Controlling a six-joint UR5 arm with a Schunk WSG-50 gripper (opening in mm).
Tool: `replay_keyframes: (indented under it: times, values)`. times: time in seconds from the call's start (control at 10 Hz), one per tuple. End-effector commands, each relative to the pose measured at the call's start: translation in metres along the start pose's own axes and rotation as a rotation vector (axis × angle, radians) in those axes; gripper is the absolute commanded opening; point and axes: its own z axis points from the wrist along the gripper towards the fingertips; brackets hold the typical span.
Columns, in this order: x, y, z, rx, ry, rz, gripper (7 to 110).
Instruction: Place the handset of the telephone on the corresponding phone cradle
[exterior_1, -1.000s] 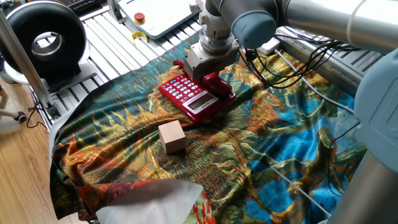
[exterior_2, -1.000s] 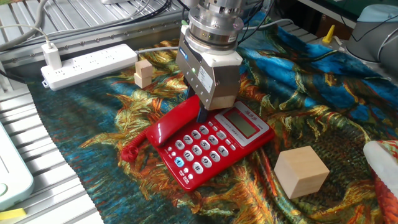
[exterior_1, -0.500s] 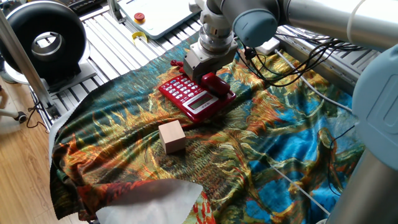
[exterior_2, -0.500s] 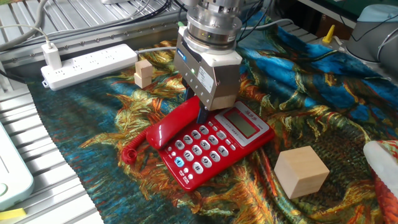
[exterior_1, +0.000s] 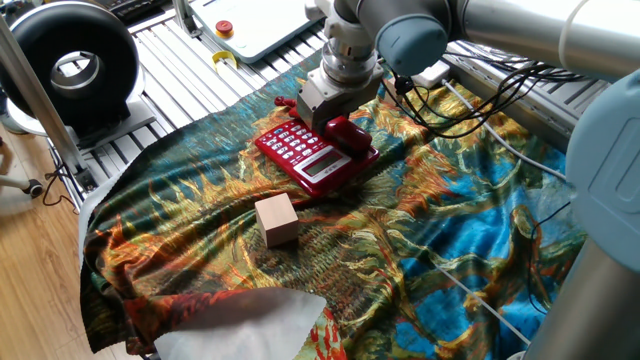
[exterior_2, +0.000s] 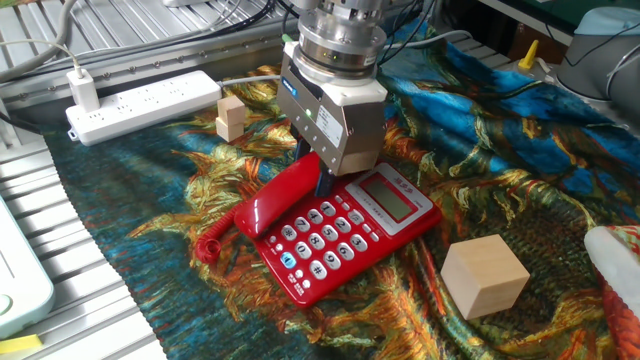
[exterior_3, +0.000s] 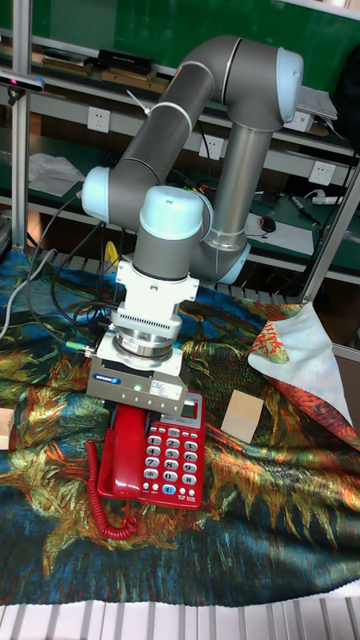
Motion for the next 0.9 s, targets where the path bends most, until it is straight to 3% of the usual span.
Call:
replay_keyframes:
  times: [0.0, 0.1, 0.3, 0.4, 0.8]
  values:
    - [-0.002, 0.004, -0.003, -0.028, -0.004, -0.006, 44]
    - [-0.001, 0.004, -0.004, -0.033, -0.001, 0.003, 66]
    - [-0.004, 0.006, -0.007, -0.043, -0.014, -0.002, 66]
    - [-0.004, 0.005, -0.007, -0.041, -0.014, -0.003, 88]
    - [-0.008, -0.013, -0.005, -0.028, -0.030, -0.018, 88]
